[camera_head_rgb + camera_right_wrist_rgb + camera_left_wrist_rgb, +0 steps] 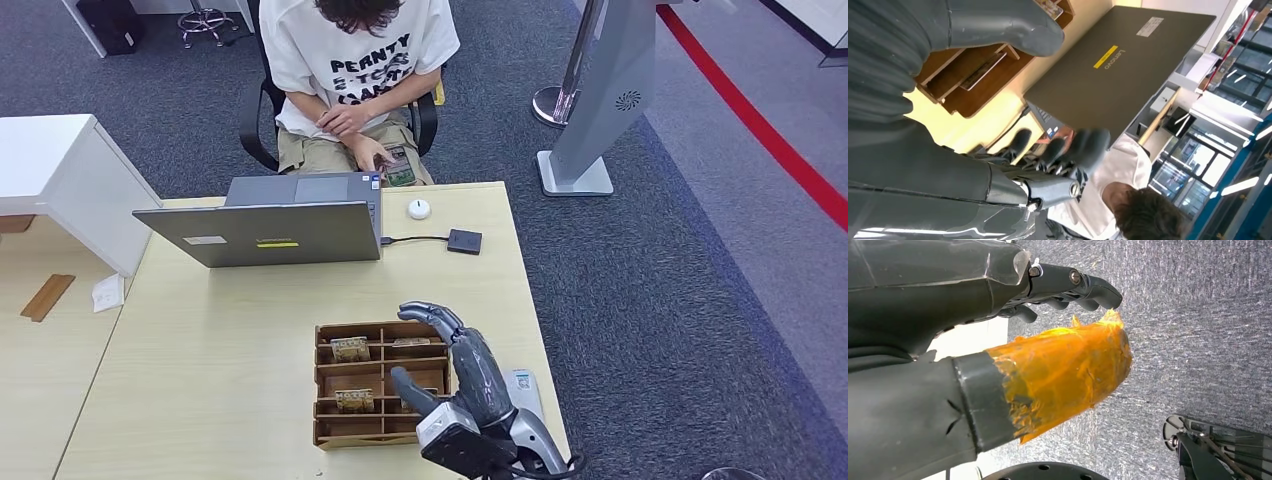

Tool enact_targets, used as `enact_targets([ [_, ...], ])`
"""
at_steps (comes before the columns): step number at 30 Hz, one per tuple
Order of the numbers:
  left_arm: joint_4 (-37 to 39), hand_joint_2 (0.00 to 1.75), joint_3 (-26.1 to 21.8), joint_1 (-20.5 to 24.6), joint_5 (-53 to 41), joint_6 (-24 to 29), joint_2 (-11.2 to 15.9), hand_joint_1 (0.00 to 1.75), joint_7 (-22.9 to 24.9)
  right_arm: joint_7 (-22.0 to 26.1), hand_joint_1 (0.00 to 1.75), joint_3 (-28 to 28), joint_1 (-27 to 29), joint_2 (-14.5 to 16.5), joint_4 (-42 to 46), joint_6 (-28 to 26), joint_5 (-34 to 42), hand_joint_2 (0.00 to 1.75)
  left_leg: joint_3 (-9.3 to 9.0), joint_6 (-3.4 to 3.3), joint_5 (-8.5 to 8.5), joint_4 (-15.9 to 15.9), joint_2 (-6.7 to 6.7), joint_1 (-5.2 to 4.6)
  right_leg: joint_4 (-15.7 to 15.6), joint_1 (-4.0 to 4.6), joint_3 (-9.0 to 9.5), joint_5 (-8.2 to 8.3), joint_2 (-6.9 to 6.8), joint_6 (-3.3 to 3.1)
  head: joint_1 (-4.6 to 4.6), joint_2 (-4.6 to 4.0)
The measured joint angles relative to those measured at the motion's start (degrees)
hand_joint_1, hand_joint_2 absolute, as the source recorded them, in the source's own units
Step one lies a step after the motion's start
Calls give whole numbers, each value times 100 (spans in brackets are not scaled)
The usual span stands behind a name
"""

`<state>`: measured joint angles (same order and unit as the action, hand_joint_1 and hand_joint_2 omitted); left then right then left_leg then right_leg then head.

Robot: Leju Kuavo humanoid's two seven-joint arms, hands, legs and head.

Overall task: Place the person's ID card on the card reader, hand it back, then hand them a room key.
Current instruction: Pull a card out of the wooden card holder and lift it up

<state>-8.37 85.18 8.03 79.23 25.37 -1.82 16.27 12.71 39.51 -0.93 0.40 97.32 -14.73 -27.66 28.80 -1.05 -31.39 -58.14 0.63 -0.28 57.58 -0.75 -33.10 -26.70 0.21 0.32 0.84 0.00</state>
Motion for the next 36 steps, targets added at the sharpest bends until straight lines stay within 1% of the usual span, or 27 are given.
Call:
enact_targets([
  [2, 0, 0, 0, 1, 4, -1, -1, 0, 1, -34, 174, 18, -20, -7, -16, -72, -145, 175, 0, 0, 0, 0, 0, 0, 0, 0, 0, 0, 0, 0, 1, 0],
  [7, 0, 0, 0, 1, 10, -1, -2, 0, 1, -72, 158, 58, -49, -24, -42, -139, -295, 175, 0, 0, 0, 0, 0, 0, 0, 0, 0, 0, 0, 0, 2, 0],
  [9, 0, 0, 0, 1, 13, -1, -2, 0, 2, -75, 144, 71, -55, -30, -51, -167, -323, 175, 0, 0, 0, 0, 0, 0, 0, 0, 0, 0, 0, 0, 2, 0],
  [11, 0, 0, 0, 1, 21, -1, -2, 0, 2, -86, 122, 87, -60, -38, -54, -209, -393, 175, 0, 0, 0, 0, 0, 0, 0, 0, 0, 0, 0, 0, 2, 0],
  [13, 0, 0, 0, 1, 32, -1, -2, 0, 1, -115, 106, 103, -65, -46, -57, -273, -530, 175, 0, 0, 0, 0, 0, 0, 0, 0, 0, 0, 0, 0, 2, 0],
  [17, 0, 0, 0, 1, 50, -2, -8, 0, 3, -226, 74, 141, -77, -68, -70, -513, -1074, 175, 0, 0, 0, 0, 0, 0, 0, 0, 0, 0, 0, 0, 2, 0],
  [19, 0, 0, 0, 1, 51, -3, -14, 0, 3, -300, 65, 162, -85, -77, -78, -634, -1385, 175, 0, 0, 0, 0, 0, 0, 0, 0, 0, 0, 0, 0, 1, 0],
  [20, 0, 0, 0, 1, 51, -3, -16, 0, 3, -339, 63, 173, -92, -81, -86, -685, -1527, 175, 0, 0, 0, 0, 0, 0, 0, 0, 0, 0, 0, 0, 1, 0],
  [23, 0, 0, 0, 1, 51, -3, -21, 0, 3, -441, 67, 218, -112, -98, -126, -800, -1883, 175, 0, 0, 0, 0, 0, 0, 0, 0, 0, 0, 0, 0, 1, 0],
  [29, 0, 0, 0, 2, 64, -3, -24, 0, 3, -627, 67, 319, -178, -132, -232, -959, -2404, 175, 0, 0, 0, 0, 0, 0, 0, 0, 0, 0, 0, 0, 1, 0],
  [30, 0, 0, 0, 2, 68, -3, -24, 0, 3, -641, 70, 333, -189, -138, -251, -964, -2433, 175, 0, 0, 0, 0, 0, 0, 0, 0, 0, 0, 0, 0, 1, 0],
  [33, 0, 0, 0, 2, 69, -3, -24, 0, 3, -671, 85, 360, -208, -152, -290, -982, -2481, 175, 0, 0, 0, 0, 0, 0, 0, 0, 0, 0, 0, 0, 1, 0],
  [36, 0, 0, 0, 2, 77, -3, -23, 0, 3, -722, 92, 396, -235, -164, -334, -1025, -2630, 175, 0, 0, 0, 0, 0, 0, 0, 0, 0, 0, 0, 0, 1, 0],
])
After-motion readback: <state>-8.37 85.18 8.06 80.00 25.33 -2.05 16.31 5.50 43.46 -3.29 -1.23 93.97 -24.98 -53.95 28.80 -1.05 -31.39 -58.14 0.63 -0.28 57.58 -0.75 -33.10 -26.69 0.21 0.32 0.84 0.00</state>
